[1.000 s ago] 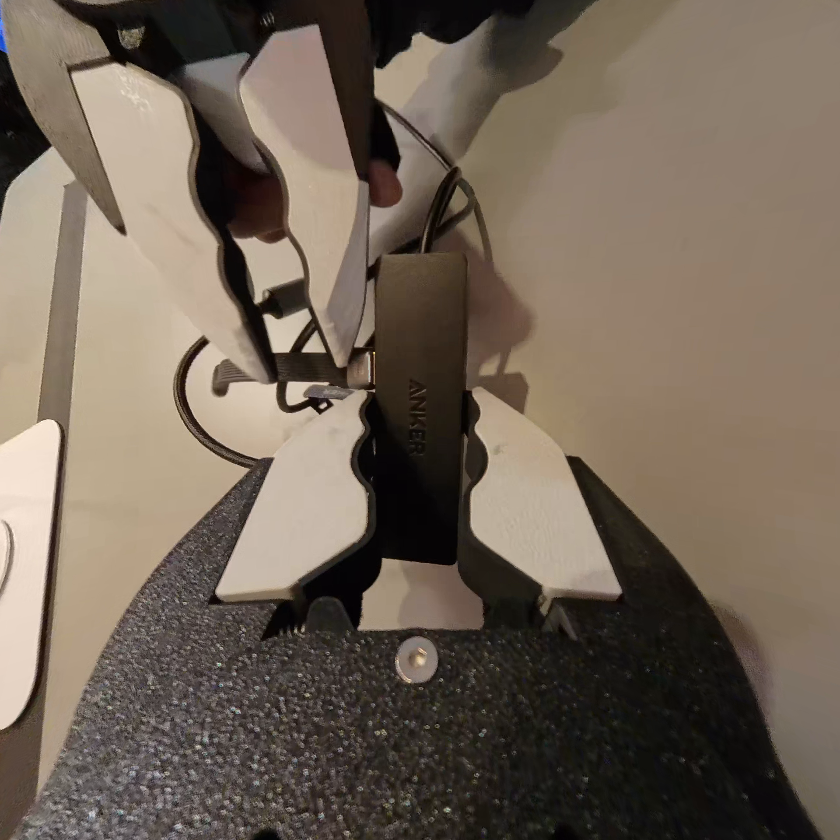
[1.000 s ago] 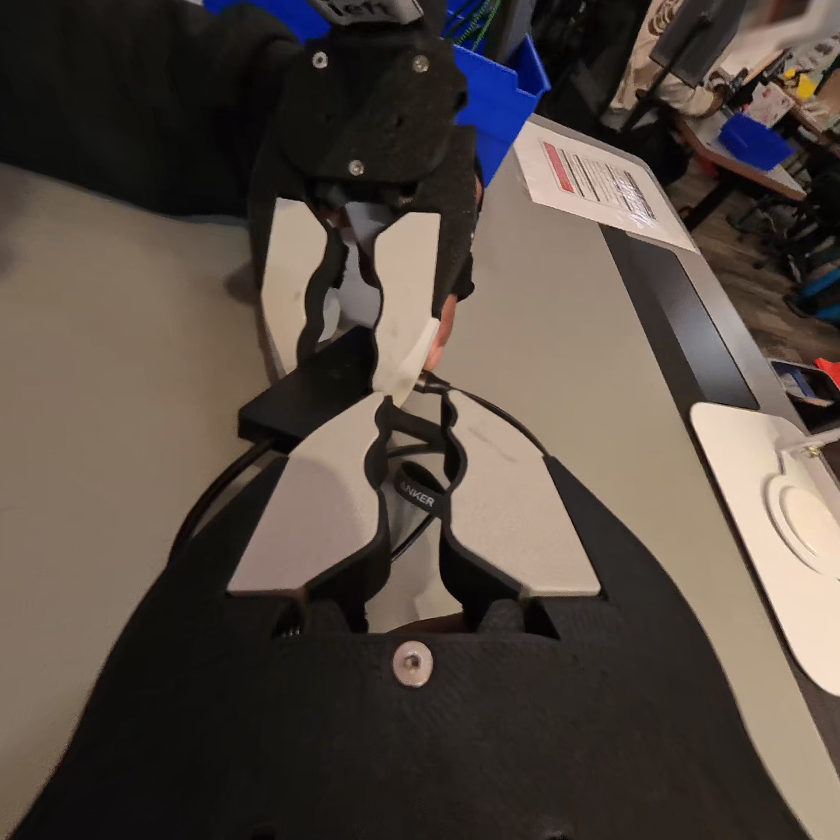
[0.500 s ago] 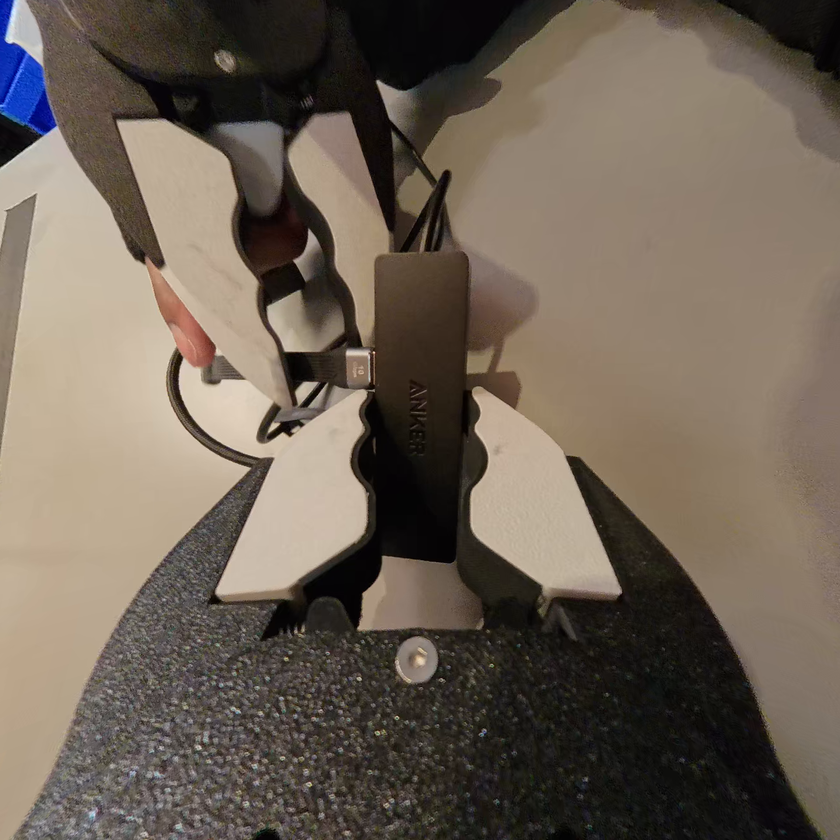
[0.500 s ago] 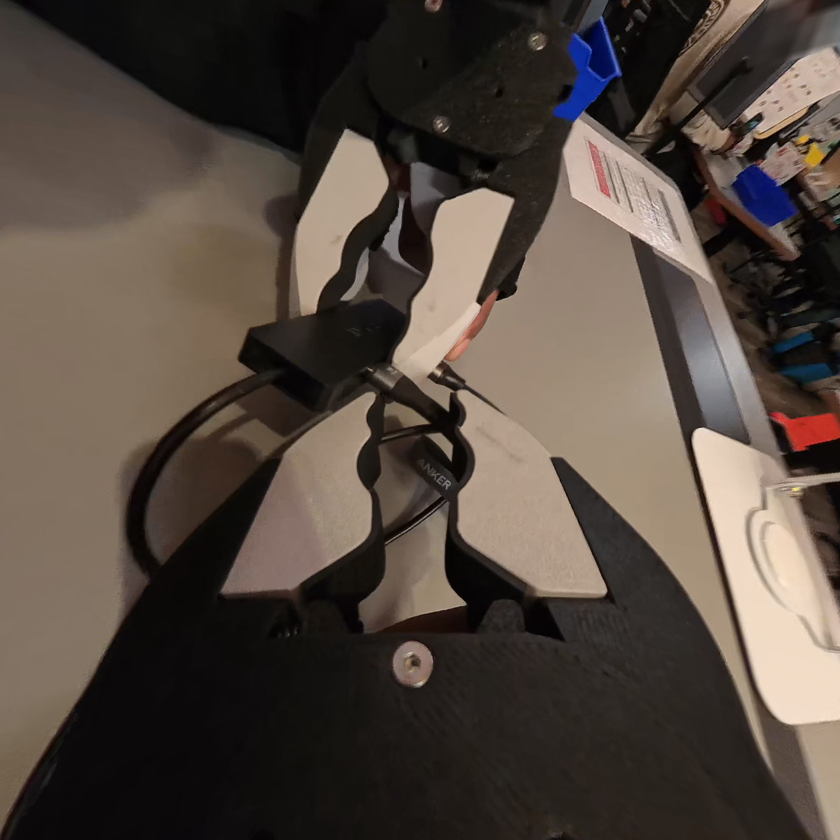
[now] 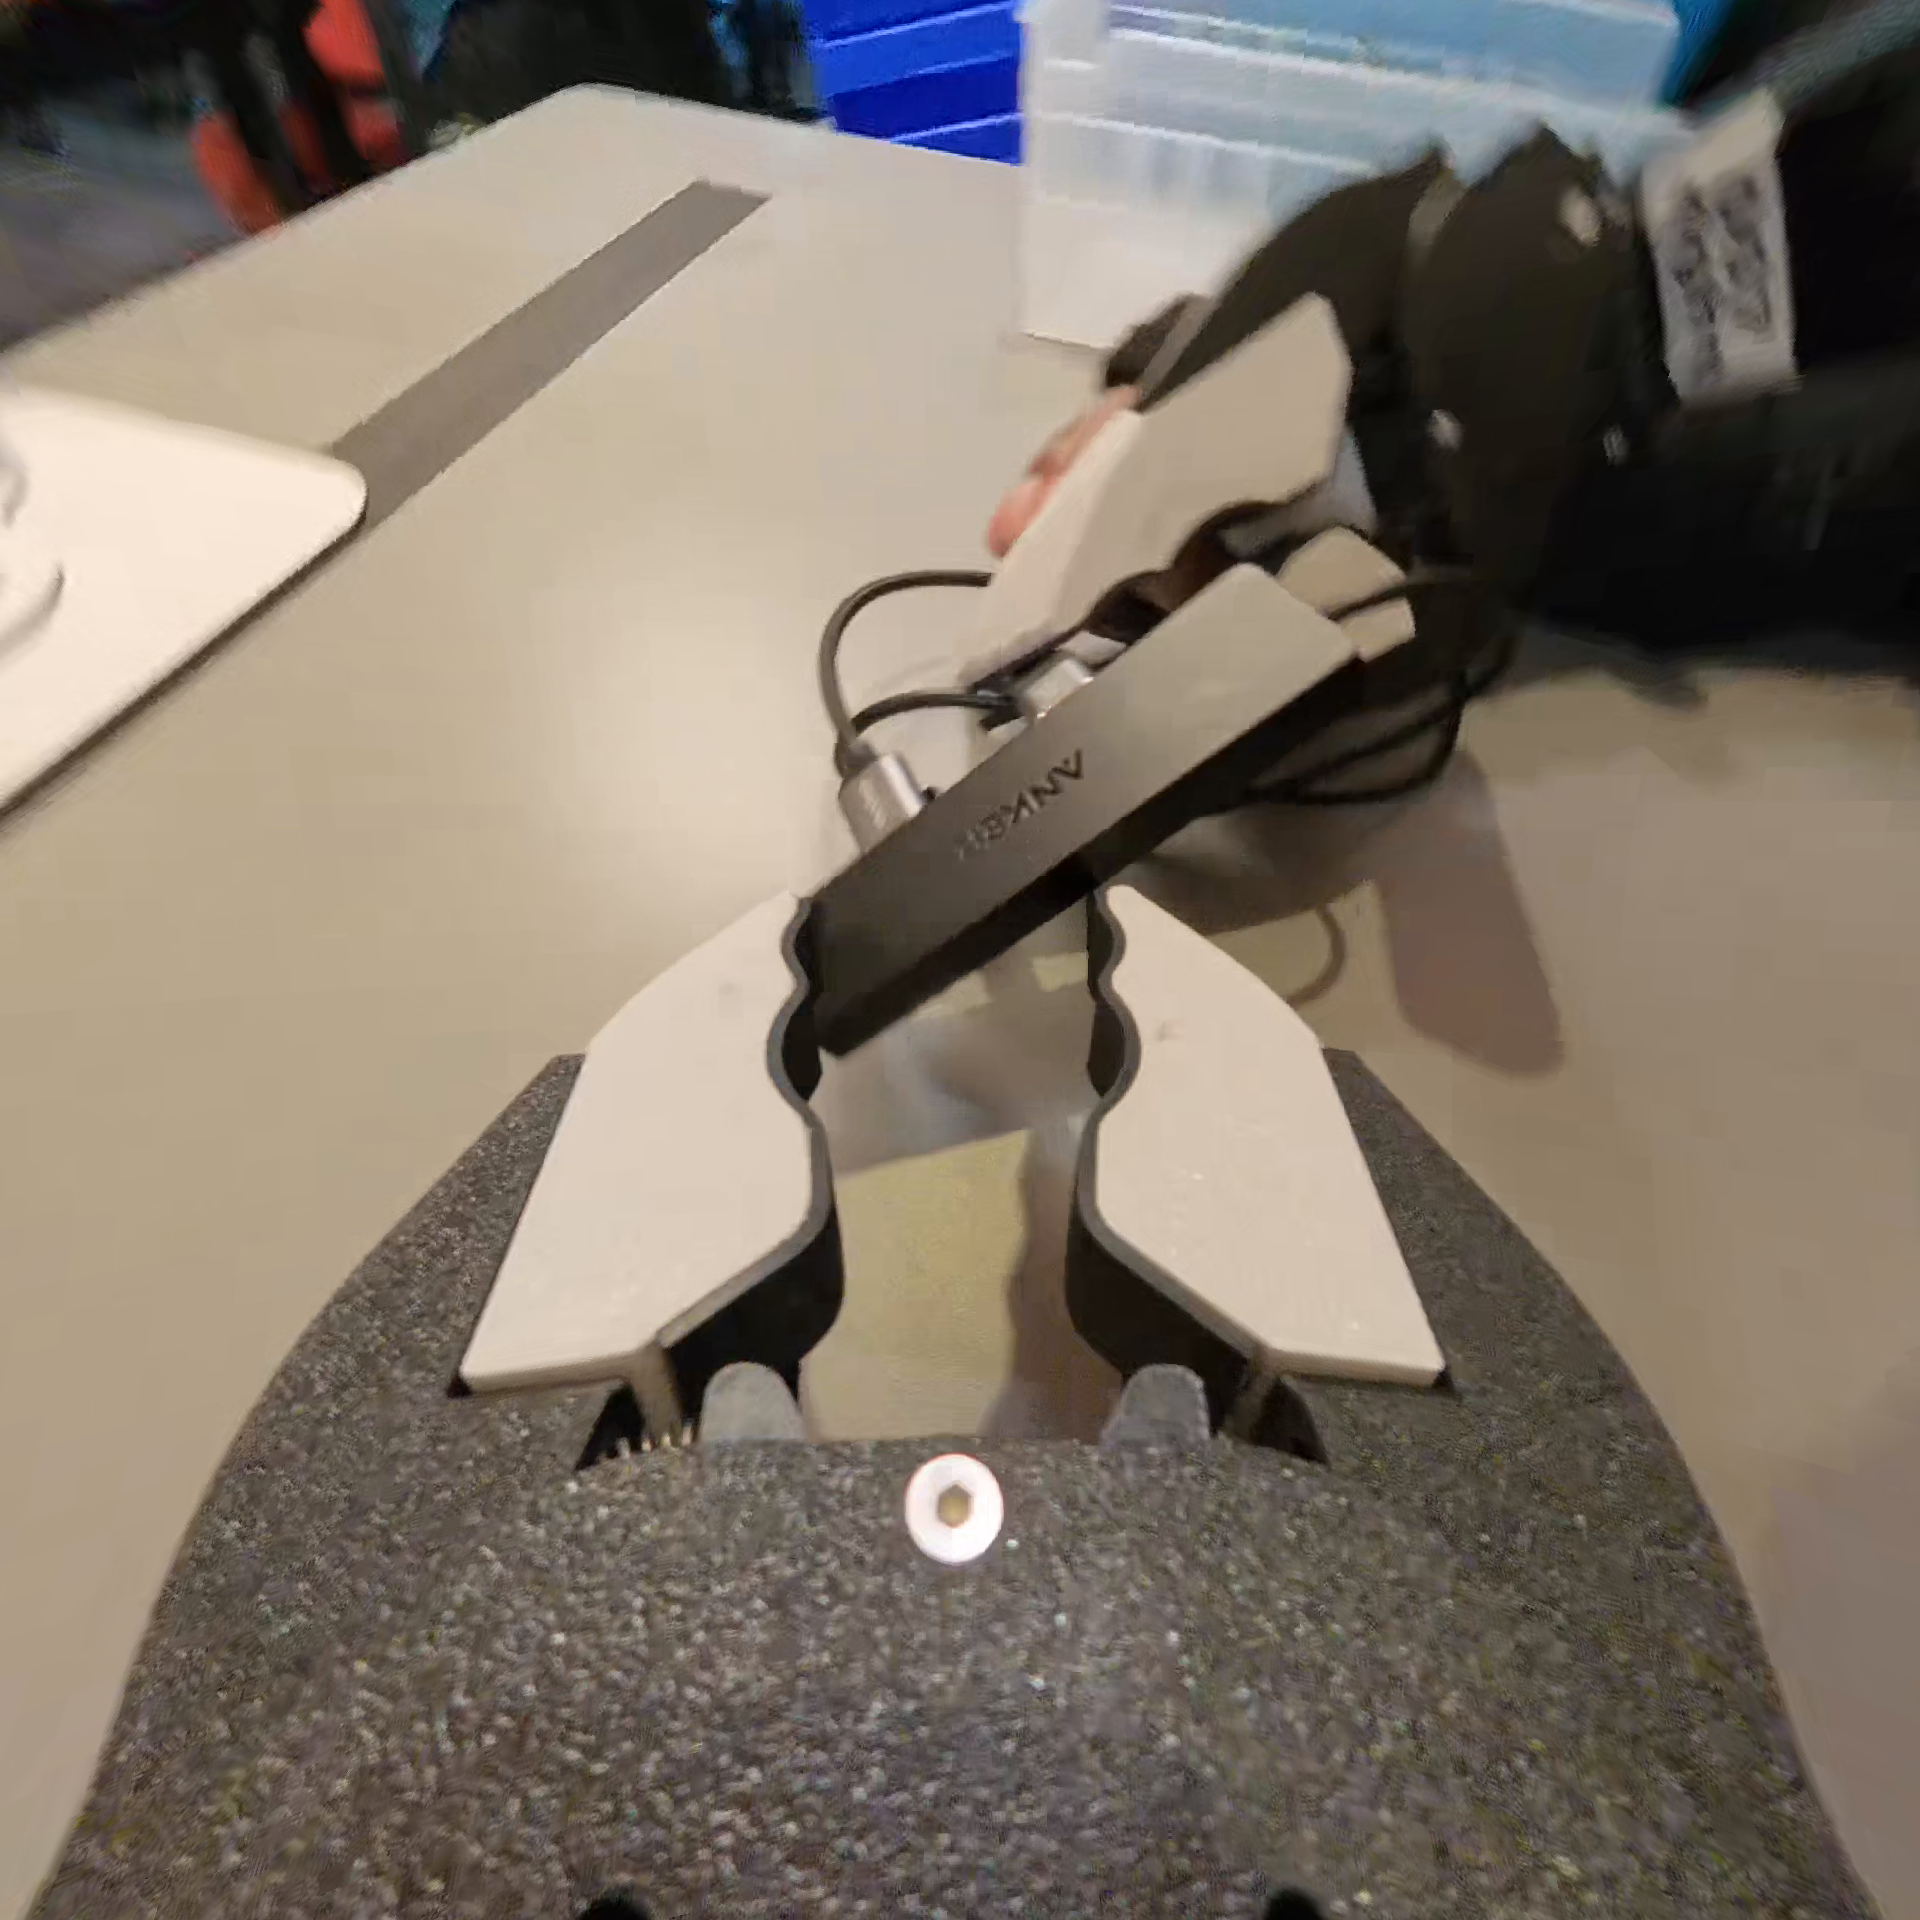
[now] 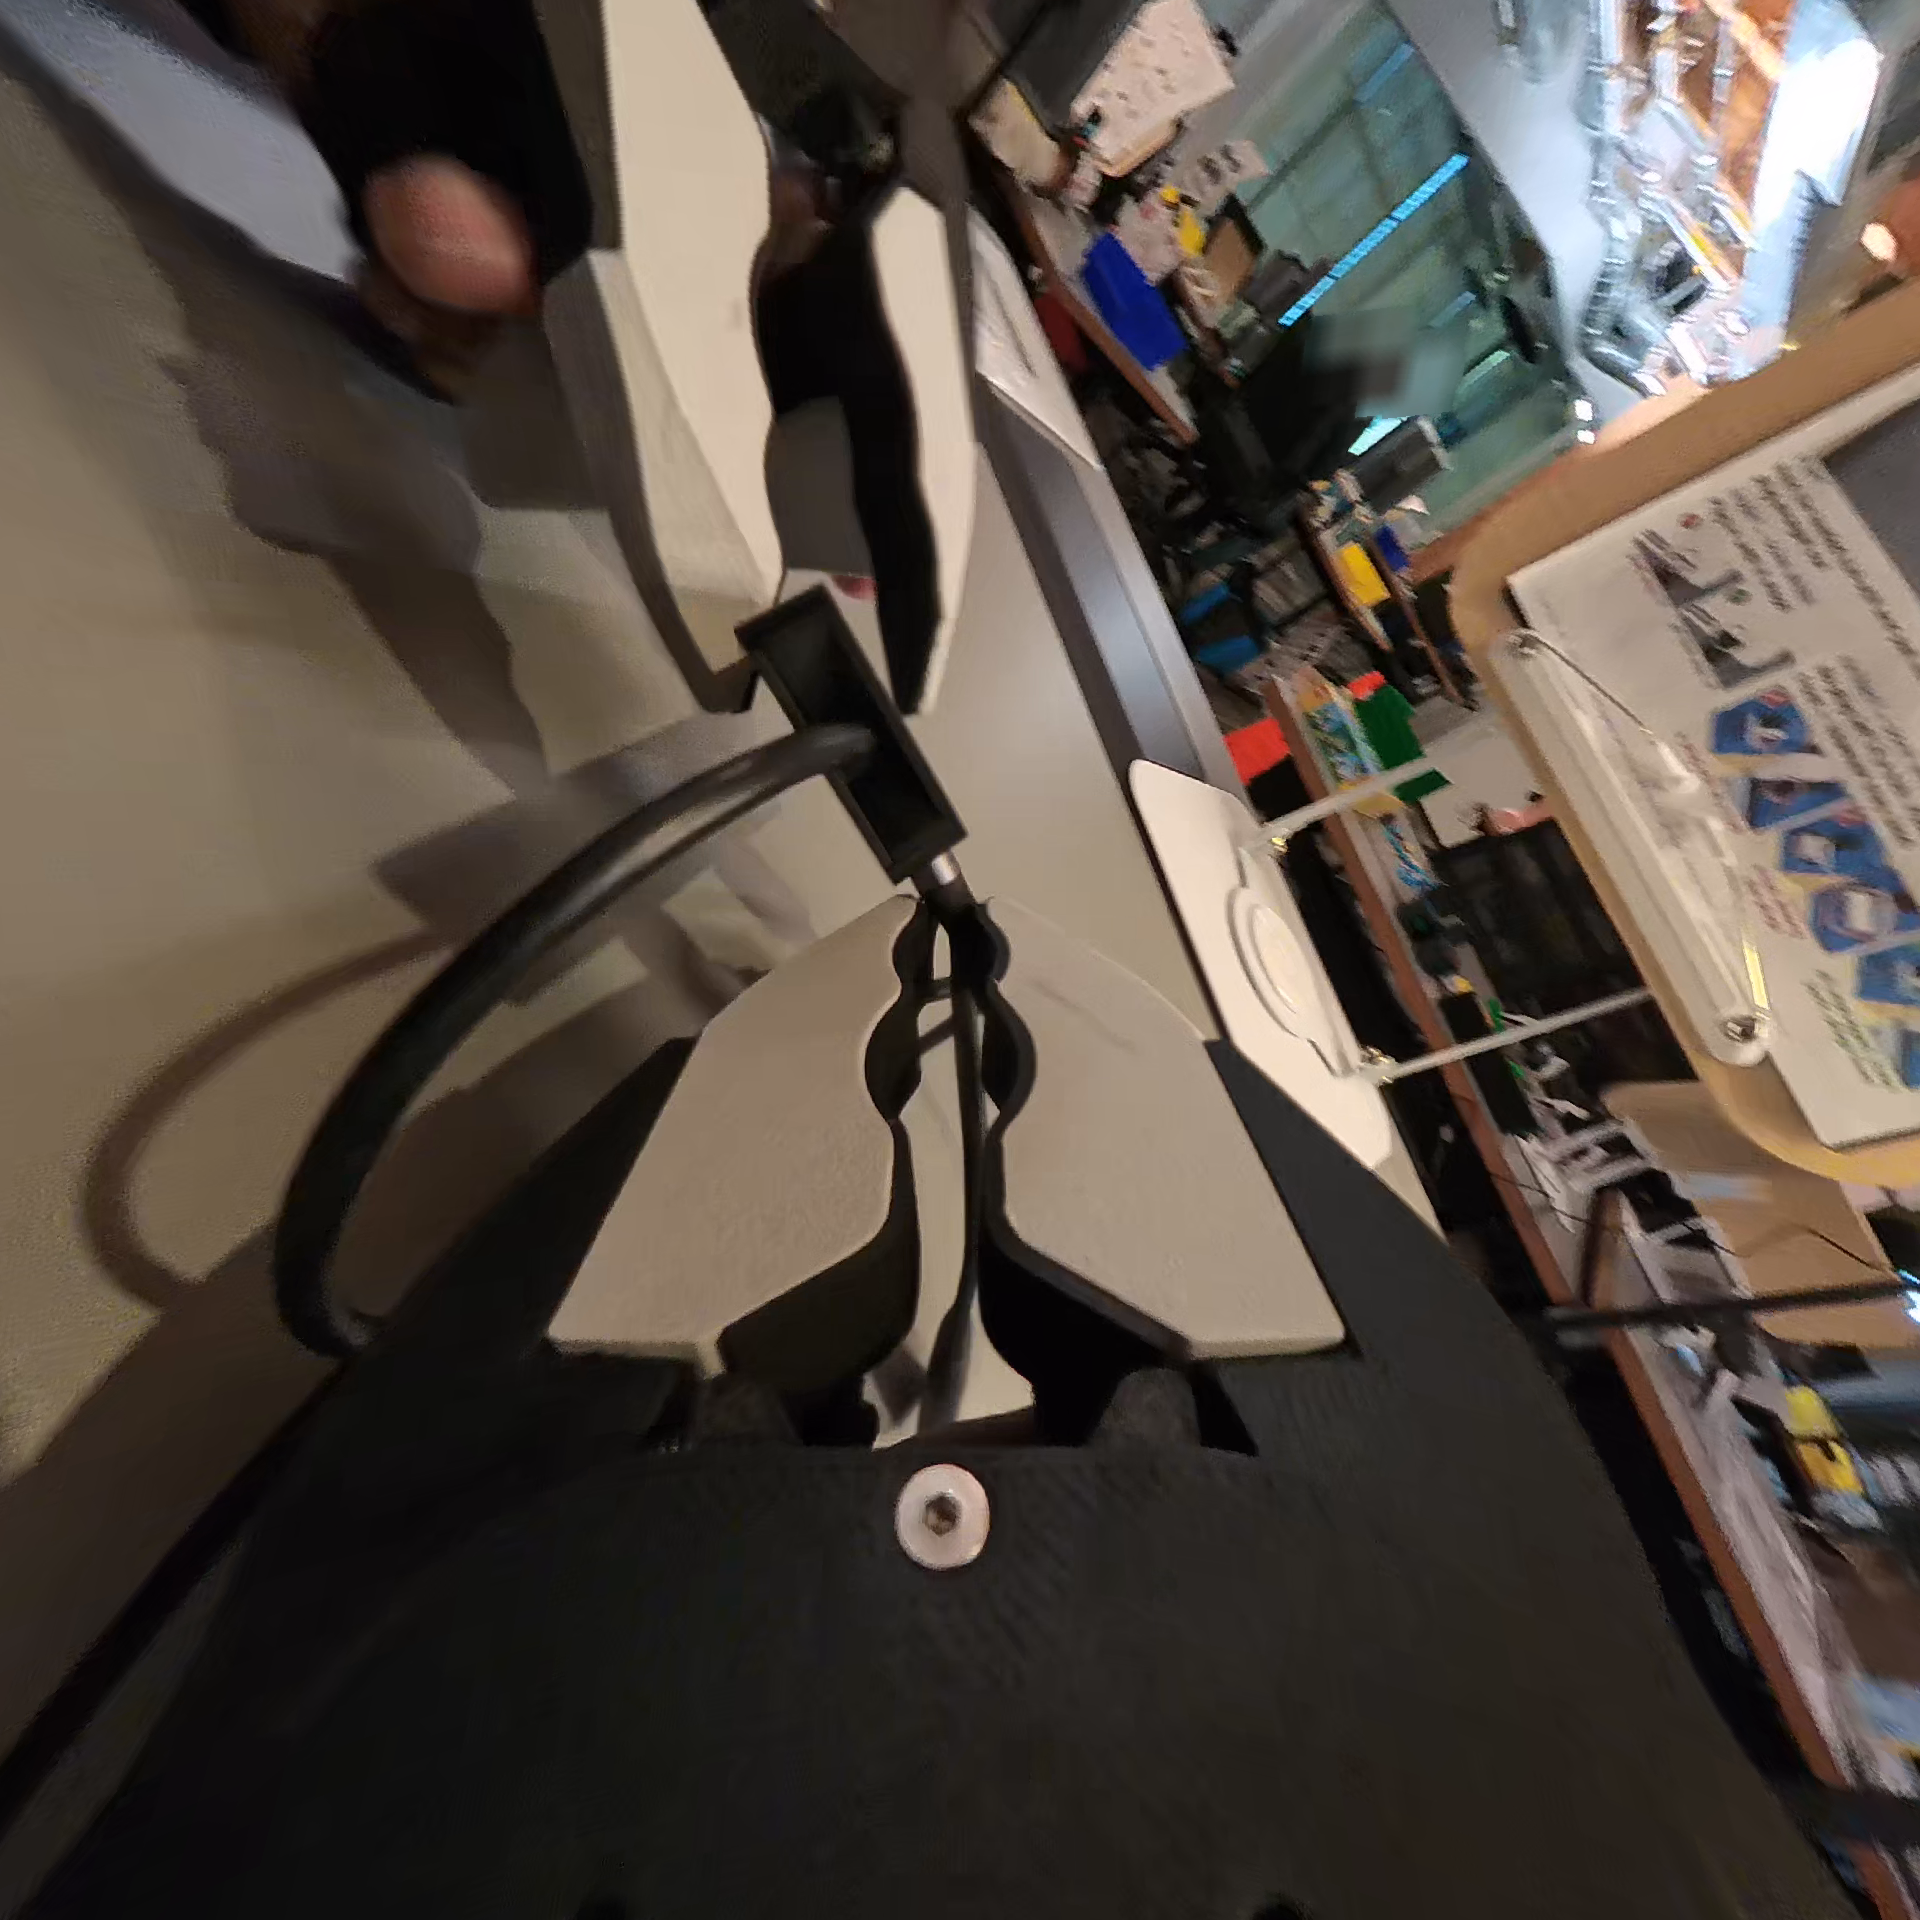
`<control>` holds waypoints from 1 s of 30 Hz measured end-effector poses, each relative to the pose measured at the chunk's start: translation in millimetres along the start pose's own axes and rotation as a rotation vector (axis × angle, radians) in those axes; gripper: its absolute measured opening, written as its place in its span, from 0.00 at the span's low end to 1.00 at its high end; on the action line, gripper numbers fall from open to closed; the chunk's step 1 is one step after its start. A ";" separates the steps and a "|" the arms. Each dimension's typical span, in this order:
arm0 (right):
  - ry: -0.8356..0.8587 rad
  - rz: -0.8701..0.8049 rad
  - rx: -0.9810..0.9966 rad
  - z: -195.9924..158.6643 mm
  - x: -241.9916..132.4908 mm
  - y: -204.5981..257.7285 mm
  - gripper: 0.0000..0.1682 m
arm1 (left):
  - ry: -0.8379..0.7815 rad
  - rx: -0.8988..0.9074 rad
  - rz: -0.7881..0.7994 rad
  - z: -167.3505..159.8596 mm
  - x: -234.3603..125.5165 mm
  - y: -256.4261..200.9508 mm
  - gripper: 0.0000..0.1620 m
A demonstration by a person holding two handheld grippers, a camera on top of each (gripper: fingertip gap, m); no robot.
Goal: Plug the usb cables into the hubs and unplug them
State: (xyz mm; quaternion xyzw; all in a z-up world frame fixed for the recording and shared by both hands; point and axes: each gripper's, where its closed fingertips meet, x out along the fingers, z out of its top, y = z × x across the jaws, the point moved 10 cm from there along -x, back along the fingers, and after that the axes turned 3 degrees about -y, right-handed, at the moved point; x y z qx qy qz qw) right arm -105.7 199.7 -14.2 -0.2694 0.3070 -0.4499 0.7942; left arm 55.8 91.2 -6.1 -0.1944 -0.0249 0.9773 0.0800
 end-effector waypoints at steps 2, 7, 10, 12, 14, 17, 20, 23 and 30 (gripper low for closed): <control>0.019 -0.070 -0.023 -0.9 0.3 -2.2 0.03 | -0.032 -0.205 0.041 0.5 -2.2 5.7 0.31; 0.056 -0.229 -0.074 -2.7 0.3 -7.7 0.03 | -0.210 -0.763 -0.010 -8.8 -7.1 18.0 0.33; 0.069 -0.271 -0.090 -3.2 1.0 -8.5 0.03 | -0.319 -1.022 -0.231 -18.1 4.6 14.7 0.37; 0.071 -0.273 -0.140 -1.5 2.5 -4.5 0.03 | -0.425 -1.132 -0.342 -20.1 13.6 10.9 0.37; 0.074 -0.277 -0.212 2.3 4.2 1.9 0.03 | -0.455 -1.183 -0.379 -21.4 21.8 6.5 0.38; 0.067 -0.263 -0.301 9.2 7.1 12.4 0.03 | -0.430 -1.161 -0.351 -19.6 27.1 -0.4 0.25; 0.065 -0.281 -0.382 13.8 9.0 19.9 0.03 | -0.420 -1.125 -0.294 -19.6 23.7 -2.0 0.13; 0.080 -0.280 -0.456 13.8 10.7 23.7 0.03 | -0.387 -1.081 -0.278 -18.9 21.9 -2.0 0.11; 0.021 -0.280 -0.572 14.1 5.5 21.6 0.02 | -0.338 -0.924 -0.330 -12.5 16.5 0.2 0.09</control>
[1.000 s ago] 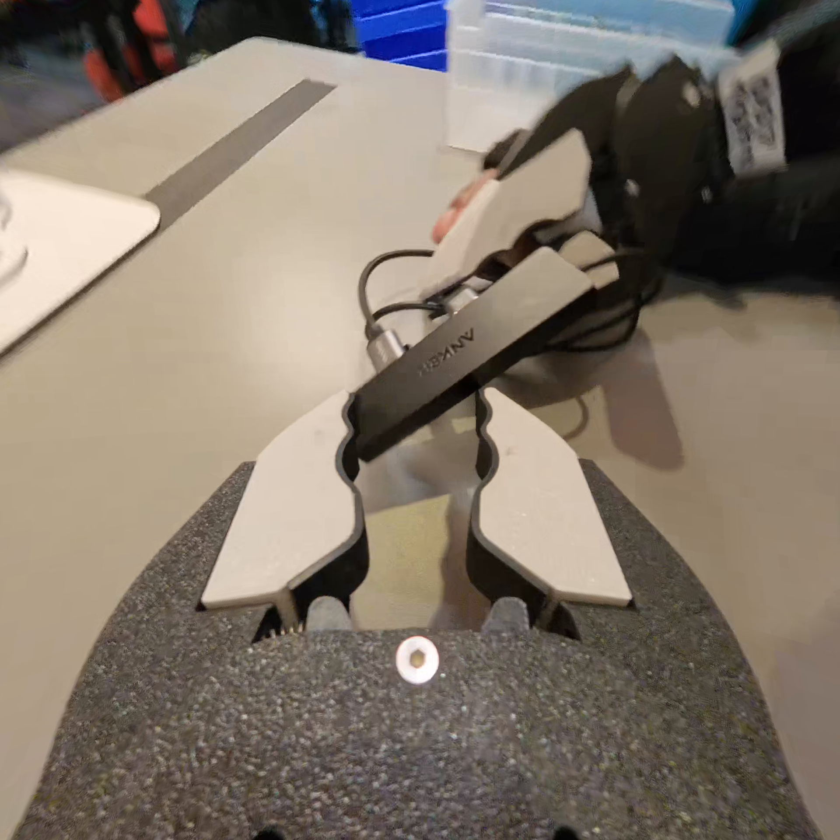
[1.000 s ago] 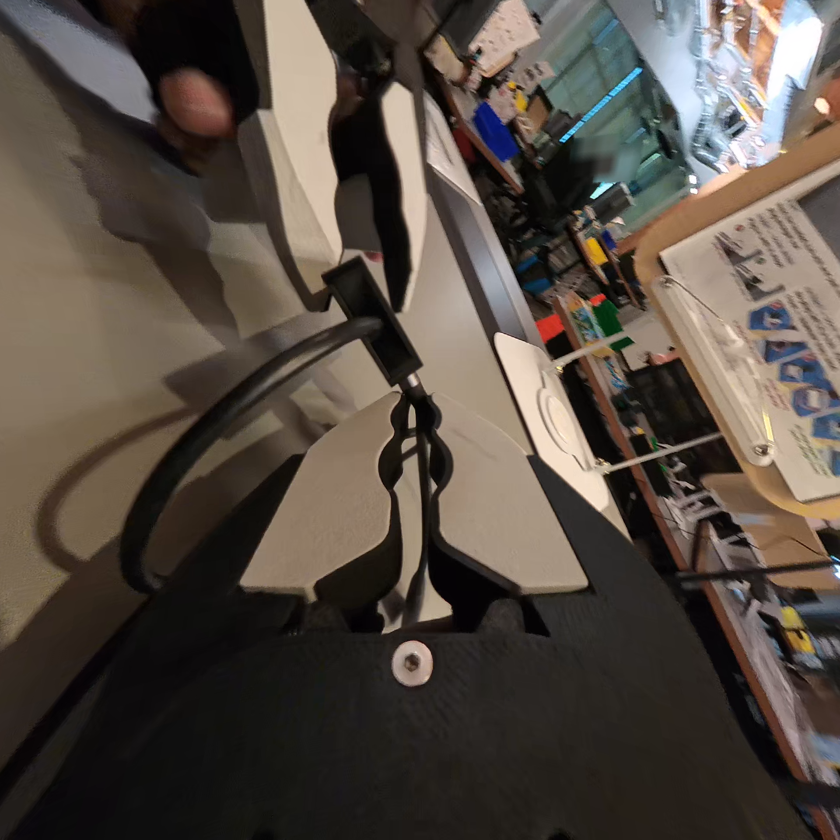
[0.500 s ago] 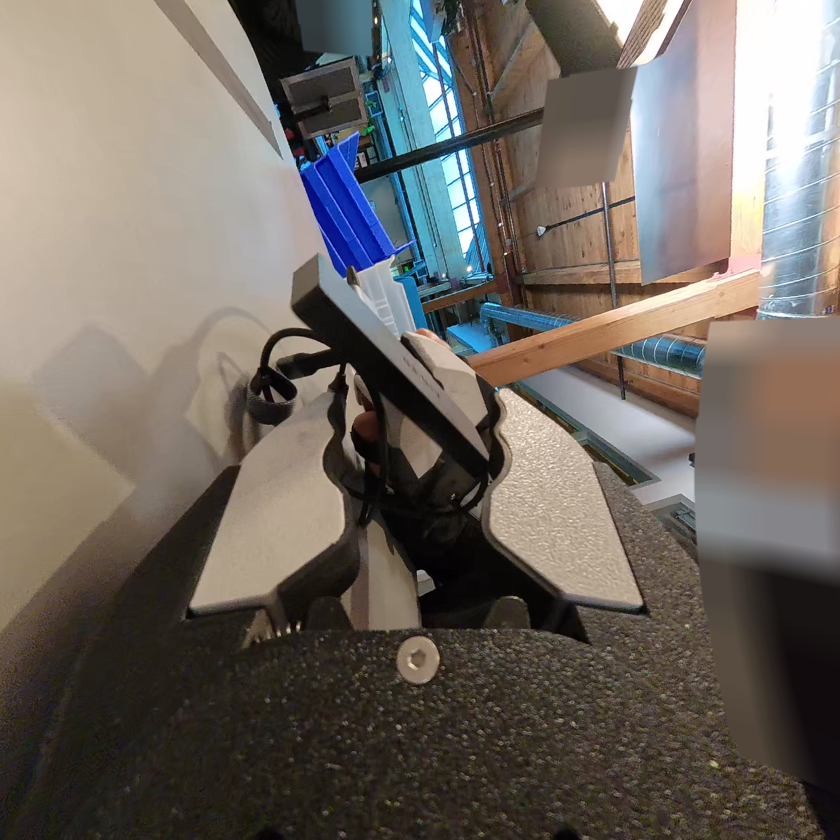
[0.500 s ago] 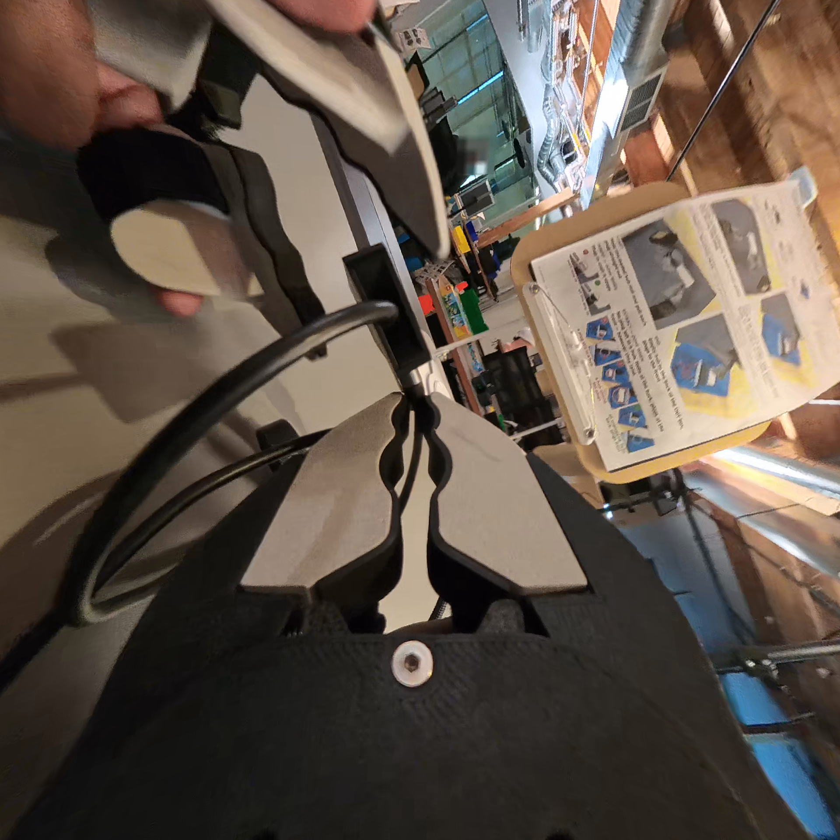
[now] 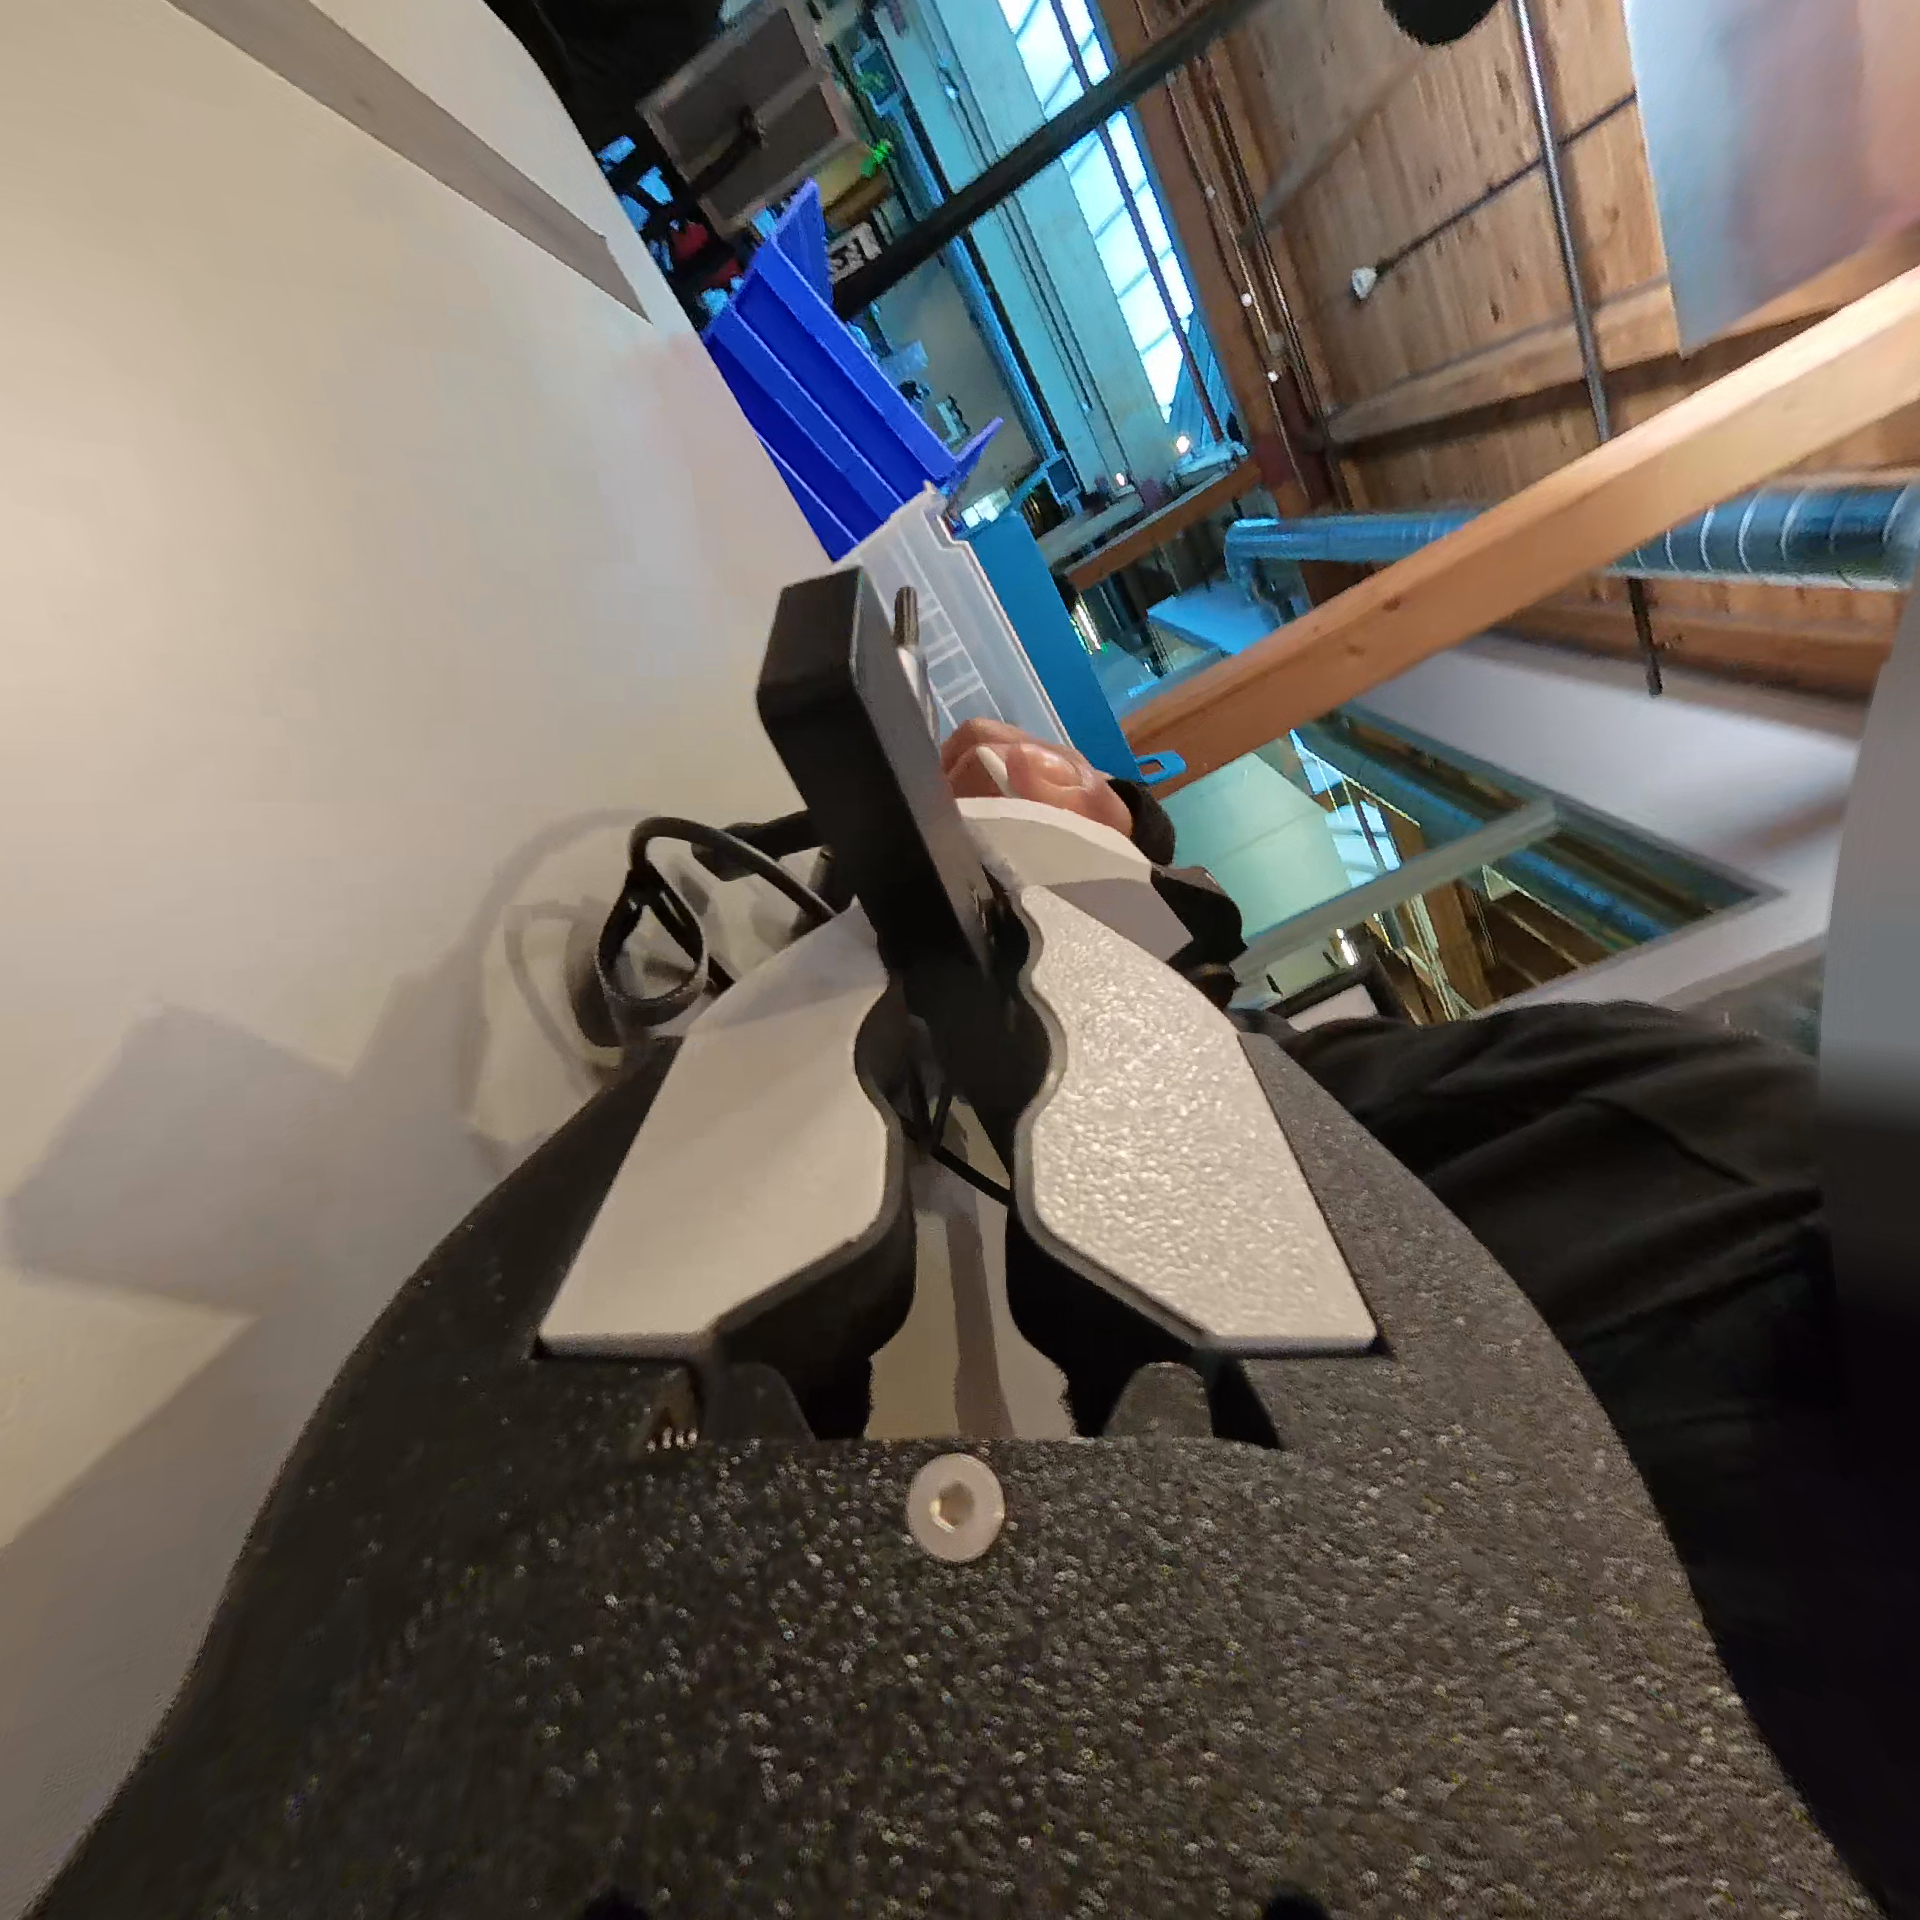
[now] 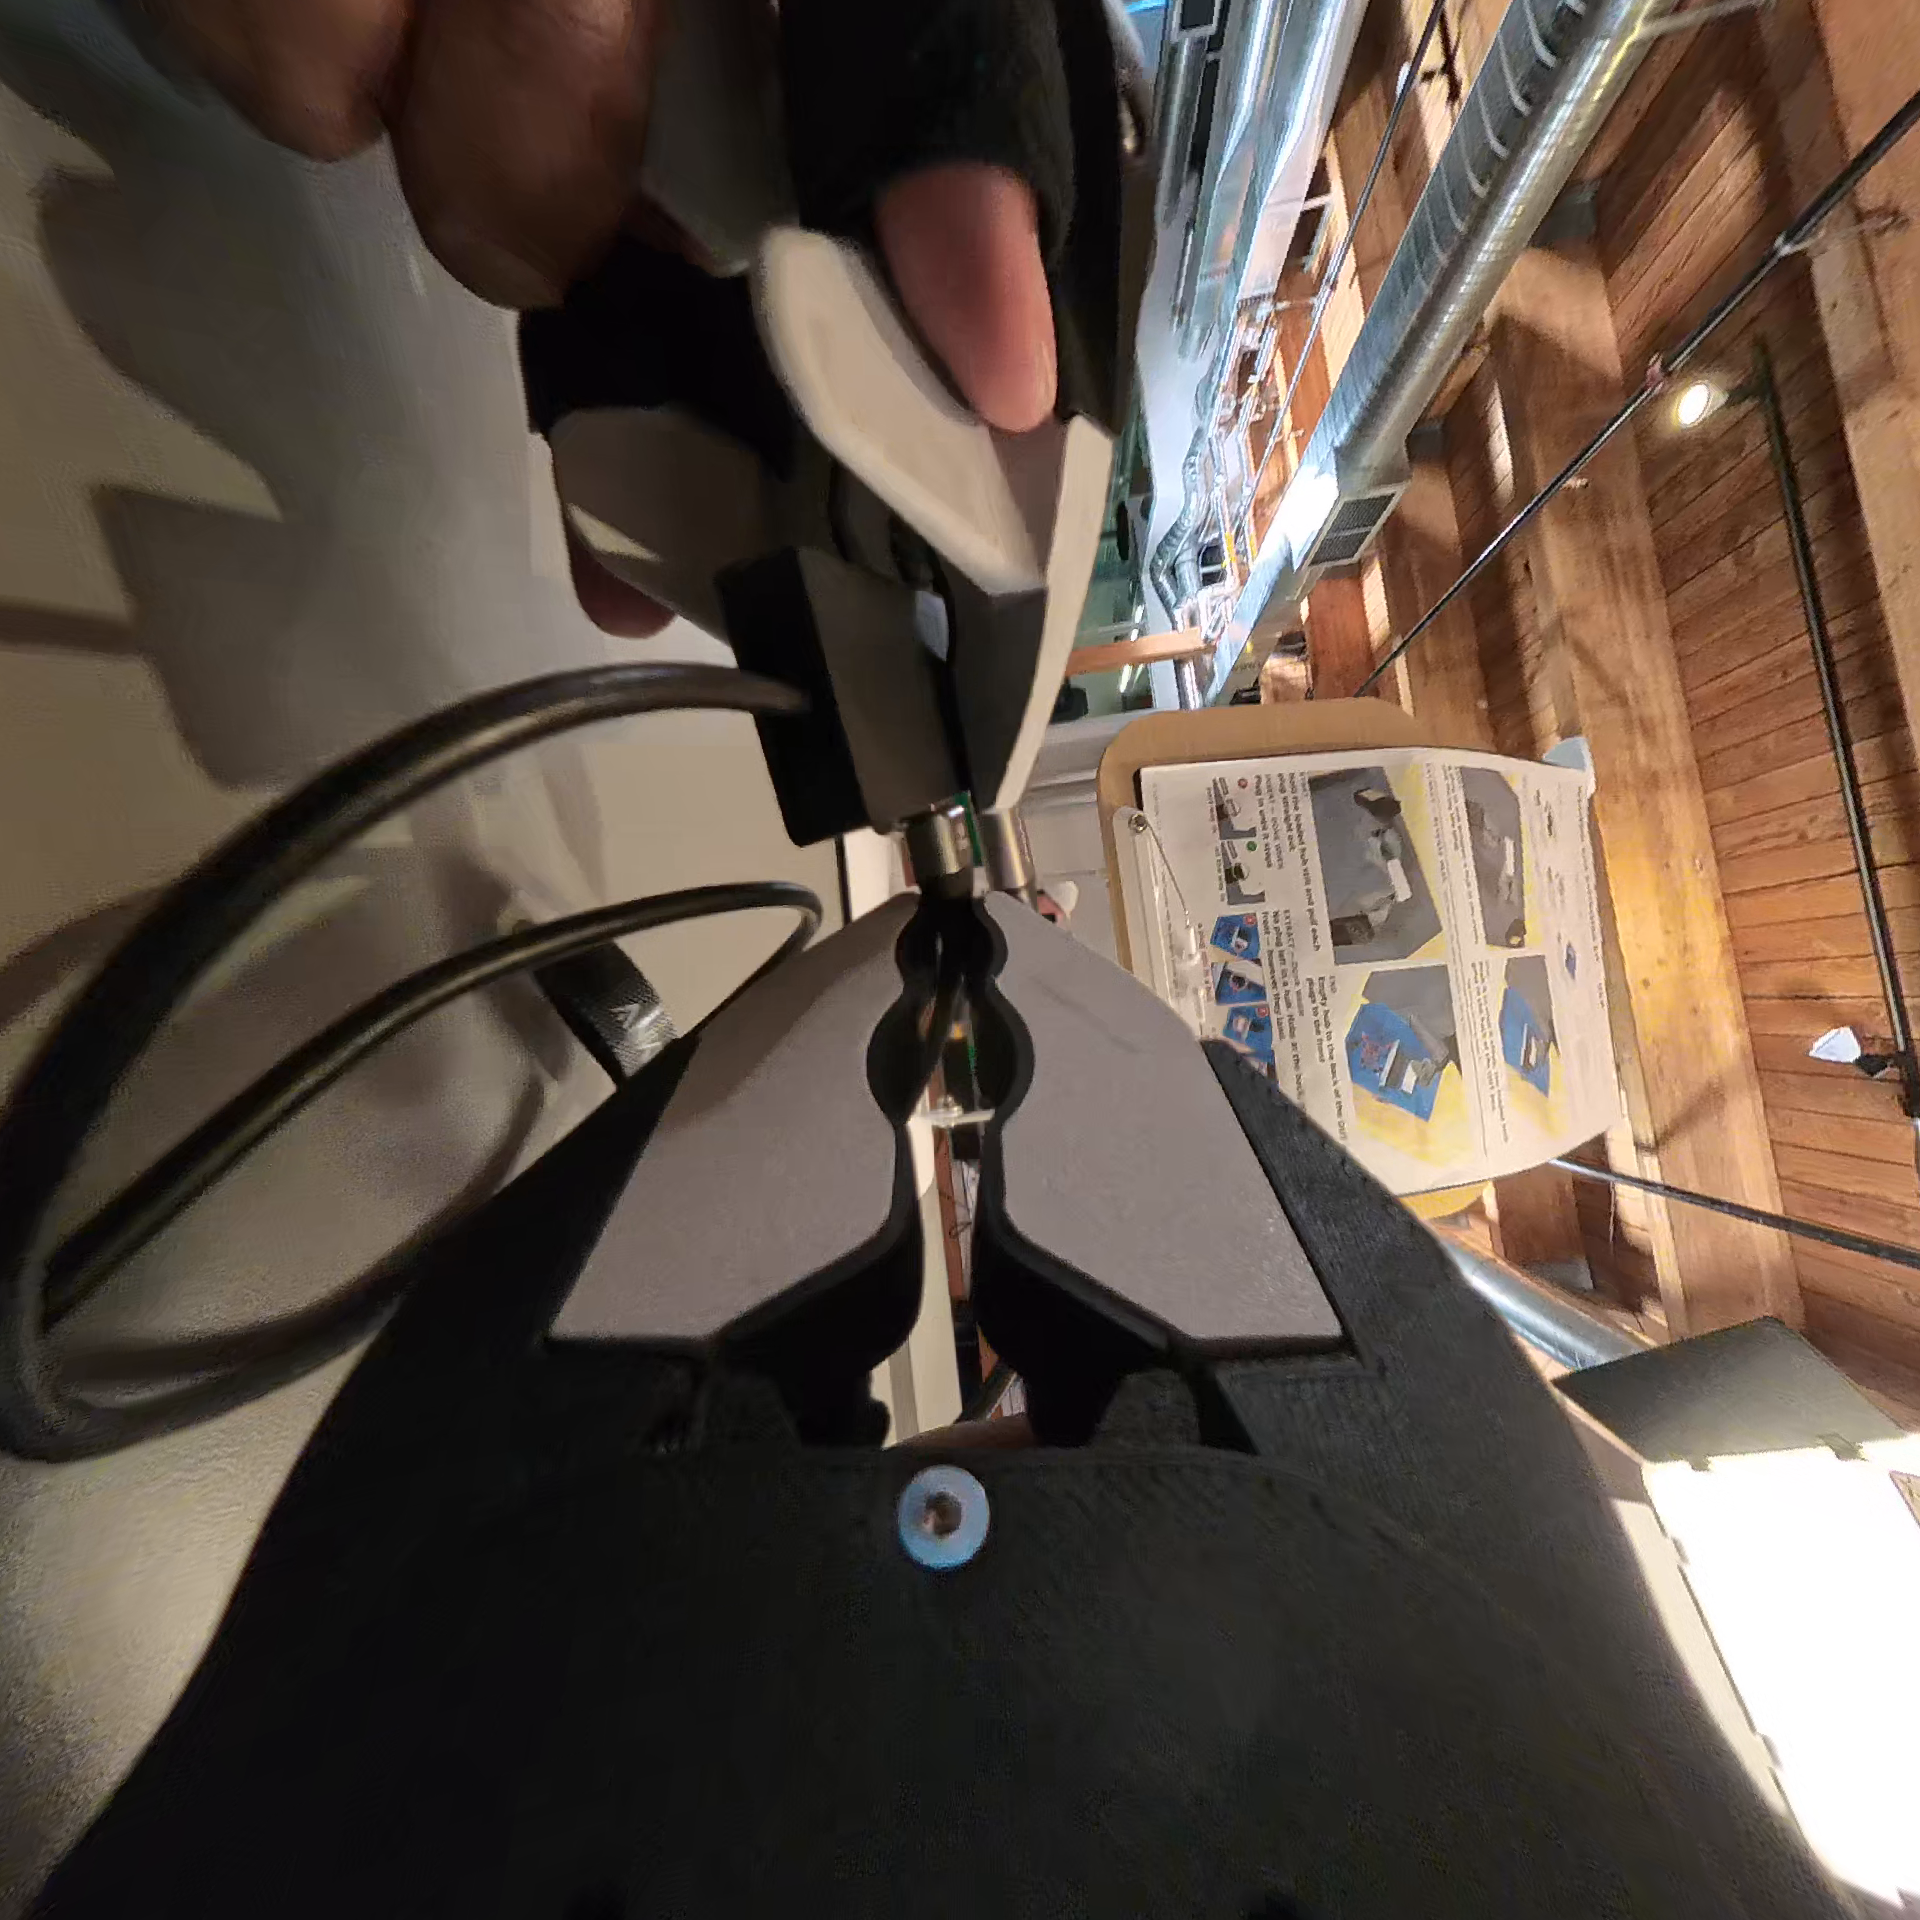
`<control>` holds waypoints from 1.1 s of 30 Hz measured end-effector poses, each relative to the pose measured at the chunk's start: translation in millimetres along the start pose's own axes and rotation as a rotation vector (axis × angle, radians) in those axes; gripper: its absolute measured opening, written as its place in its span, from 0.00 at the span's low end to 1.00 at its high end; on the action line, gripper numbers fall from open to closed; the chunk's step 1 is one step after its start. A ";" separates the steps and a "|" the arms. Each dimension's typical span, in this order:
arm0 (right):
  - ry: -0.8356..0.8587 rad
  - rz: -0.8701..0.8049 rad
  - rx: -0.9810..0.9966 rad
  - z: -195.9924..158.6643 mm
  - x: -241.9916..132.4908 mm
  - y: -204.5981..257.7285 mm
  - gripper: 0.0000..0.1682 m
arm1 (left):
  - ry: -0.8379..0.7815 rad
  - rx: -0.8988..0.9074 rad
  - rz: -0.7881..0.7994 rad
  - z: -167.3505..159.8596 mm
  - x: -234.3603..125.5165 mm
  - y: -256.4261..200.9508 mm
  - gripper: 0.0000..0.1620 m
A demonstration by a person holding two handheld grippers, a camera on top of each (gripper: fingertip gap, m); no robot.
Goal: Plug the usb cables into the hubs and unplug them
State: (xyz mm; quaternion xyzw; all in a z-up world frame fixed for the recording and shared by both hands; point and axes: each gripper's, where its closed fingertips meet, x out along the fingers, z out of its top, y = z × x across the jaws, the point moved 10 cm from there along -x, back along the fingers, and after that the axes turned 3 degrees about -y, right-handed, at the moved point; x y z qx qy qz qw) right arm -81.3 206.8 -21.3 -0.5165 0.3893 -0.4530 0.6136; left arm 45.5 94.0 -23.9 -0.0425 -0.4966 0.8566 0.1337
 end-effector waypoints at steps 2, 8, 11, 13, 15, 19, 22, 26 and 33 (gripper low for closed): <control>-0.025 -0.005 -0.008 -2.1 -2.2 -1.7 0.02 | 0.017 -0.006 -0.029 0.5 0.0 0.0 0.08; -0.077 -0.008 -0.039 -7.0 -7.3 -5.6 0.02 | 0.063 -0.040 -0.078 -1.2 1.5 -0.9 0.07; -0.093 0.023 0.022 -9.6 -7.8 -7.9 0.02 | 0.083 -0.048 -0.089 -2.1 1.9 -0.8 0.07; -0.101 0.036 0.047 -10.3 -8.7 -9.0 0.02 | 0.103 -0.047 -0.097 -3.0 2.2 -1.3 0.07; -0.109 0.052 0.084 -11.6 -9.4 -10.7 0.01 | 0.124 -0.038 -0.101 -3.6 2.8 -2.0 0.07; -0.100 0.099 0.169 -14.1 -6.8 -13.1 0.02 | 0.131 -0.014 -0.082 -3.2 3.1 -1.8 0.07; -0.092 0.126 0.185 -12.3 -7.2 -13.3 0.01 | 0.148 0.075 -0.056 -0.1 1.7 -3.6 0.07; -0.014 0.077 0.223 -6.6 -5.4 -17.6 0.02 | 0.044 0.157 -0.041 4.6 0.3 -7.0 0.13; 0.097 0.005 0.256 -12.2 -2.1 -21.2 0.01 | -0.115 0.070 -0.014 1.6 4.1 -5.0 0.24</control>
